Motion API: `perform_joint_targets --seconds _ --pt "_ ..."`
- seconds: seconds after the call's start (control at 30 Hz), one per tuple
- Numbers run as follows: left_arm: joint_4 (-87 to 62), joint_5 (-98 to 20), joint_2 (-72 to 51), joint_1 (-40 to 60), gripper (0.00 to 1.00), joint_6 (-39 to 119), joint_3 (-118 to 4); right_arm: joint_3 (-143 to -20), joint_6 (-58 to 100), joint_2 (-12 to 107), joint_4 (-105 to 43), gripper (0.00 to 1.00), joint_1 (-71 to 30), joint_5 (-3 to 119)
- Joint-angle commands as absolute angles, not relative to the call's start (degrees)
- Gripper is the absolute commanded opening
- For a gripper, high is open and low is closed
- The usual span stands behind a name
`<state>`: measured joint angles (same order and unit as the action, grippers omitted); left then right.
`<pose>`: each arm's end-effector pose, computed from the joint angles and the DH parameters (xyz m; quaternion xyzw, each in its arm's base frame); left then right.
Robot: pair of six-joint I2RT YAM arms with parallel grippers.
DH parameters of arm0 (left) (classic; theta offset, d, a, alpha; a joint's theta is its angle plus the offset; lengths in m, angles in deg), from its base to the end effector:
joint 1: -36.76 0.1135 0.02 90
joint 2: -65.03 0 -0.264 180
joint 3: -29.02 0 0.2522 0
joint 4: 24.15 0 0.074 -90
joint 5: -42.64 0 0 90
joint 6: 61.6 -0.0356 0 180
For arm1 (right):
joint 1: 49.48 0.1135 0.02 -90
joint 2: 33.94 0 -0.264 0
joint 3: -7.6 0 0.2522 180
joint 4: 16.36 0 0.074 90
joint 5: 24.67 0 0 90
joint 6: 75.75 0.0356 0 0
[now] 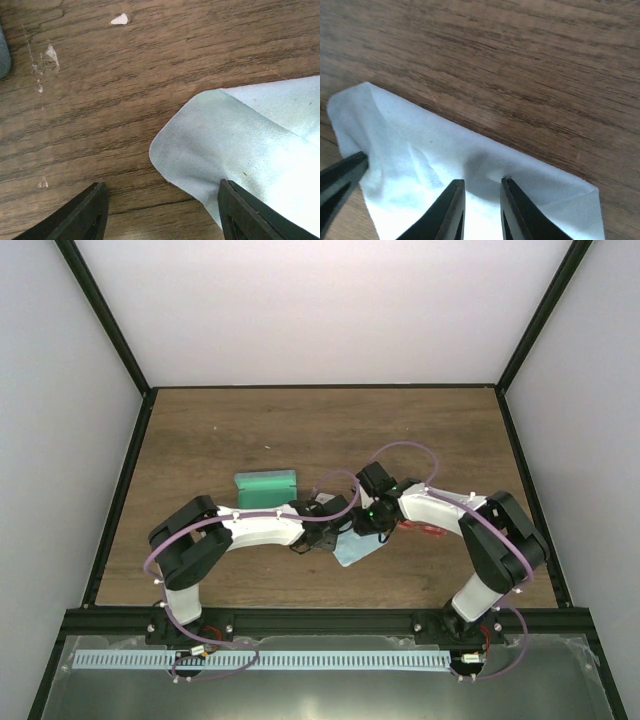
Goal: Organize the sunglasses
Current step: Fold the glasses cleaning cloth at the center of the board.
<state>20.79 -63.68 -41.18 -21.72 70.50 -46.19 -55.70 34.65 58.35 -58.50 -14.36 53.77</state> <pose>0.1843 -0.2813 0.1322 0.1228 0.9749 -0.0032 0.1858 0.2301 0.1706 0.1520 -0.1421 0.9713 0.1639 0.0981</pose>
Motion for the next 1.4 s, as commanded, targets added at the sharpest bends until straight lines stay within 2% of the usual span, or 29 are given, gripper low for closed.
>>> perform_joint_targets --seconds 0.0,0.23,0.4,1.0,1.17,1.37 --pt "33.18 -65.36 -48.25 -19.71 0.62 69.00 -40.66 -55.34 34.05 59.56 -59.58 0.19 -13.66 56.17" --pt "32.94 -65.46 -47.93 -19.71 0.62 69.17 -39.98 -55.43 33.66 60.89 -59.92 0.01 -13.66 56.91" --pt "32.68 -65.35 -47.66 -19.73 0.62 69.27 -39.00 -57.48 33.99 59.73 -60.30 0.01 -13.82 57.24" --pt "31.11 -66.79 -41.97 -19.82 0.62 69.44 -35.33 -64.56 33.03 61.41 -60.77 0.01 -18.63 55.18" --pt "34.24 -71.51 -38.17 -19.80 0.62 70.08 -37.44 -62.53 33.02 60.72 -60.46 0.16 -18.63 56.99" --pt "36.64 -73.38 -38.19 -19.75 0.62 70.27 -41.06 -59.67 33.22 58.71 -60.48 0.18 -18.63 57.27"
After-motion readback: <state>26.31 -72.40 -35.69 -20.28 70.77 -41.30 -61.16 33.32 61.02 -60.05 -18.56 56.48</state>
